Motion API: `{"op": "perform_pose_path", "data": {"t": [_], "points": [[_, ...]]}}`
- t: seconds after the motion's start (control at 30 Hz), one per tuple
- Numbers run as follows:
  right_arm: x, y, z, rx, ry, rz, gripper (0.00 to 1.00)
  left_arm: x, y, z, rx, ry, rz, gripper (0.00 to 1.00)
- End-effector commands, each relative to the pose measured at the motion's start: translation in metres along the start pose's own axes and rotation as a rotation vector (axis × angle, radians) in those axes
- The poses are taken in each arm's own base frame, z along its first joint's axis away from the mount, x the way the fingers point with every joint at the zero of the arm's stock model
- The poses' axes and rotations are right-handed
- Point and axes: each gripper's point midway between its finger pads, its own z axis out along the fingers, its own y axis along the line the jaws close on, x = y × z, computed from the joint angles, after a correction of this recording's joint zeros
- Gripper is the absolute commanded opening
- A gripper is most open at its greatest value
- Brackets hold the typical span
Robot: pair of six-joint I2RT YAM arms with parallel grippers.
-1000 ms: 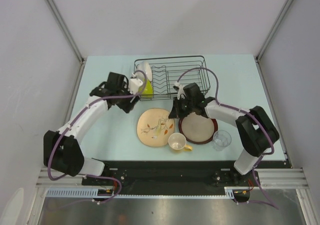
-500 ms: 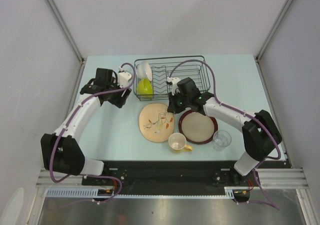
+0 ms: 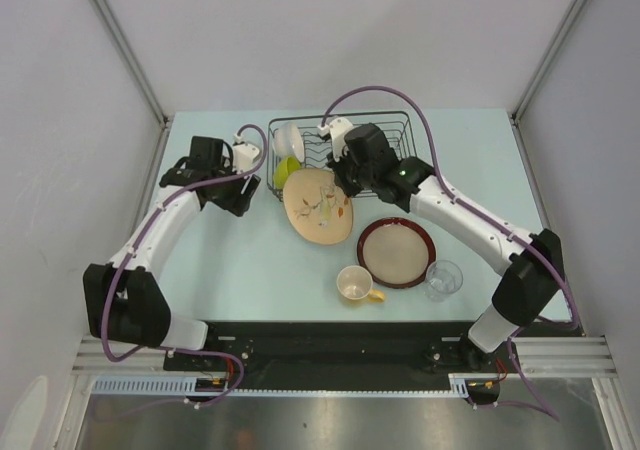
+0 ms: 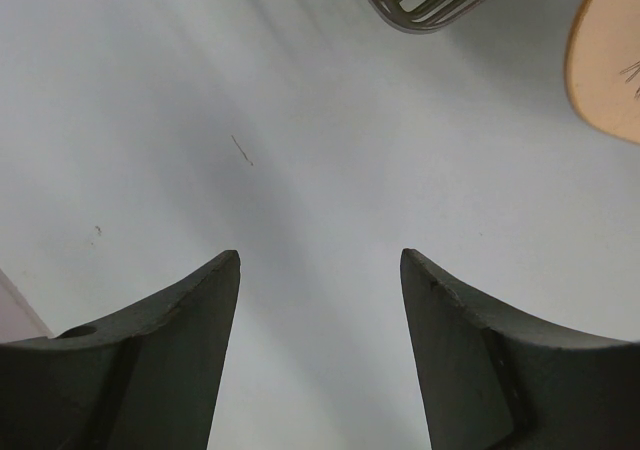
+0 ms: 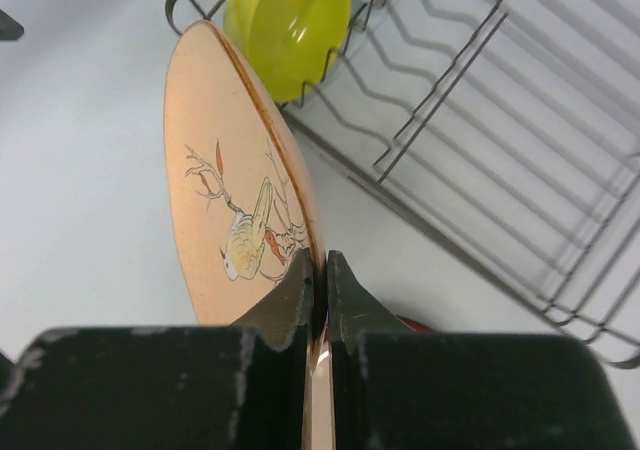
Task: Load the mixed dishes into the dish rack
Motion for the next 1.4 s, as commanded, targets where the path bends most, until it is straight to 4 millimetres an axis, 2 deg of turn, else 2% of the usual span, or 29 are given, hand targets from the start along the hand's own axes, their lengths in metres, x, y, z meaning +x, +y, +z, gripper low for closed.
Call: {"op": "perform_pose_path", "data": {"t": [0.0,0.03,0.23,0.33,0.4,0.53,0.57,0.63,0.67,0.7,0.73,0.77,0.87,0.93,0.97,1.1,1.37], "points": [[-0.095,-0.001,-0.057,0.104,-0.258,-0.159,0.00,-0.014,0.003,-0.002,0.000,-0.041,-0.028,0.71],[-0.107,0.000,-0.063,0.121,-0.282,-0.180,0.00,-0.013,0.003,-0.001,0.002,-0.039,-0.028,0.71],[-0.137,-0.022,-0.071,0.234,-0.324,-0.277,0.00,-0.008,0.005,0.001,-0.005,-0.030,-0.031,0.70],[-0.149,-0.036,-0.074,0.273,-0.350,-0.314,0.00,-0.005,0.008,0.001,-0.014,-0.029,-0.029,0.71],[-0.160,-0.053,-0.076,0.314,-0.371,-0.323,0.00,-0.004,0.010,0.001,-0.018,-0.023,-0.028,0.71],[-0.175,-0.075,-0.071,0.347,-0.426,-0.428,0.00,-0.005,0.013,0.003,-0.021,-0.029,-0.038,0.71],[-0.189,-0.078,-0.077,0.374,-0.492,-0.436,0.00,-0.005,0.014,0.003,-0.023,-0.031,-0.041,0.71],[-0.195,-0.090,-0.073,0.392,-0.511,-0.462,0.00,-0.006,0.015,0.003,-0.022,-0.035,-0.050,0.71],[-0.198,-0.095,-0.064,0.401,-0.508,-0.488,0.00,-0.005,0.015,0.005,-0.020,-0.033,-0.053,0.71],[-0.206,-0.104,-0.067,0.424,-0.525,-0.495,0.00,-0.006,0.017,0.005,-0.023,-0.036,-0.054,0.71],[-0.210,-0.109,-0.063,0.432,-0.530,-0.502,0.00,-0.004,0.018,0.007,-0.026,-0.028,-0.055,0.71],[-0.210,-0.113,-0.051,0.439,-0.519,-0.513,0.00,-0.003,0.020,0.007,-0.025,-0.026,-0.059,0.71],[-0.224,-0.124,-0.046,0.480,-0.566,-0.566,0.00,0.002,0.025,0.009,-0.030,-0.013,-0.068,0.71],[-0.217,-0.127,-0.028,0.501,-0.568,-0.609,0.00,0.005,0.027,0.010,-0.028,-0.007,-0.070,0.71],[-0.223,-0.128,-0.028,0.526,-0.608,-0.622,0.00,0.008,0.030,0.012,-0.033,0.000,-0.076,0.71],[-0.218,-0.138,-0.009,0.606,-0.621,-0.696,0.00,0.018,0.033,0.018,-0.026,0.022,-0.093,0.71],[-0.213,-0.153,0.000,0.634,-0.621,-0.756,0.00,0.027,0.038,0.027,-0.020,0.046,-0.117,0.70]]}}
